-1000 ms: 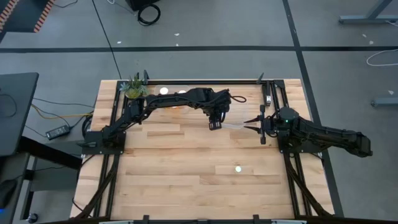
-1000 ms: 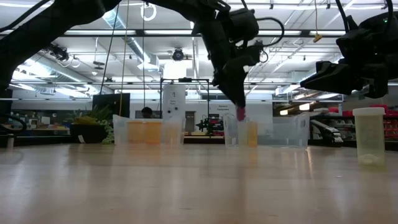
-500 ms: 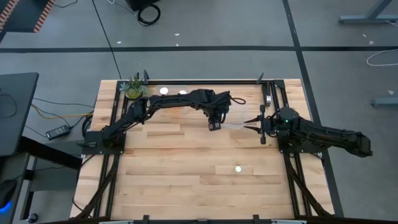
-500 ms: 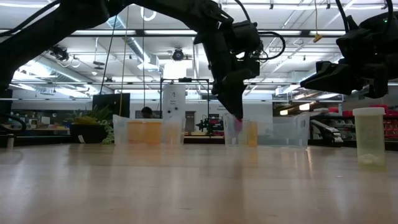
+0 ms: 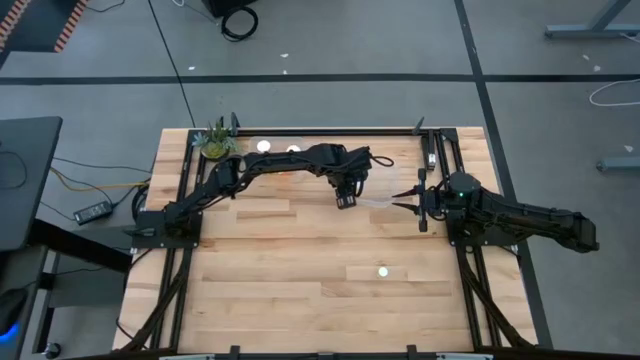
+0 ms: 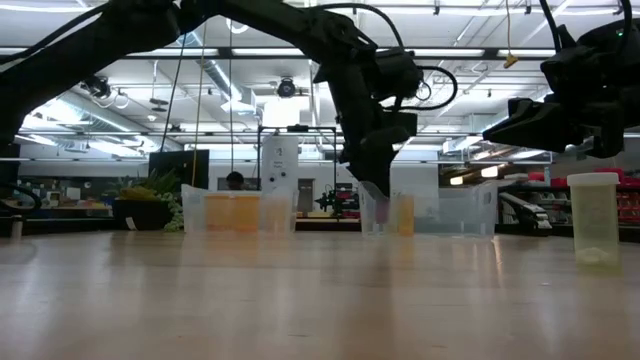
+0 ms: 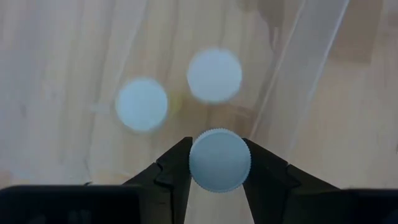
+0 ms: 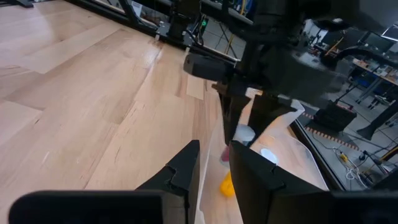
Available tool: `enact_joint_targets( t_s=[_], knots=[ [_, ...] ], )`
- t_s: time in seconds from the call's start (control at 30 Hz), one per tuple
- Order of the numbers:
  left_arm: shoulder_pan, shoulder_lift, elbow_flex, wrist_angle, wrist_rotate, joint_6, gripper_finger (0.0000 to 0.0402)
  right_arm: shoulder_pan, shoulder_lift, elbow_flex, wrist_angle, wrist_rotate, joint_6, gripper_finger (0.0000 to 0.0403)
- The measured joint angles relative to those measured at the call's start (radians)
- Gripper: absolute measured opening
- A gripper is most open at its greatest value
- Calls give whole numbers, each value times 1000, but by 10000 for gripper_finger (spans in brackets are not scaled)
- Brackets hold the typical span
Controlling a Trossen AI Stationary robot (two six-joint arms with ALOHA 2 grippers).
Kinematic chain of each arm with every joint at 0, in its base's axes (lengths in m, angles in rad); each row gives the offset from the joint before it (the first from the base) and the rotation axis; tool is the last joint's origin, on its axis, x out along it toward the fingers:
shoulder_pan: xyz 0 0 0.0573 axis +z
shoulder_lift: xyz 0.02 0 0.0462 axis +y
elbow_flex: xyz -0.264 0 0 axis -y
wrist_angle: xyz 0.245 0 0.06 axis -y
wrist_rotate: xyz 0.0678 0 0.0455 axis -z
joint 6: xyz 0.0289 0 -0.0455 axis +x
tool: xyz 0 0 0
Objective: Pick and place medicine bottles into bin by pill shape (circle, oval)
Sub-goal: Put the small blue pill bottle into the right transparent bin
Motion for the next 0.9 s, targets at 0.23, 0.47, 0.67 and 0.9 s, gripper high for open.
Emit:
enact_joint_targets(
  t_s=[0.23,0.47,0.67,0.9],
  knots=[
    [0,0,0,7,1,-19,126,0,0,0,0,0,0,93],
    [-2,0,0,0,2,-18,147,0,0,0,0,0,0,93],
    [-2,0,0,-8,2,-18,162,0,0,0,0,0,0,93],
    [-2,-7,0,-14,1,-11,161,0,0,0,1,0,0,93]
  ],
)
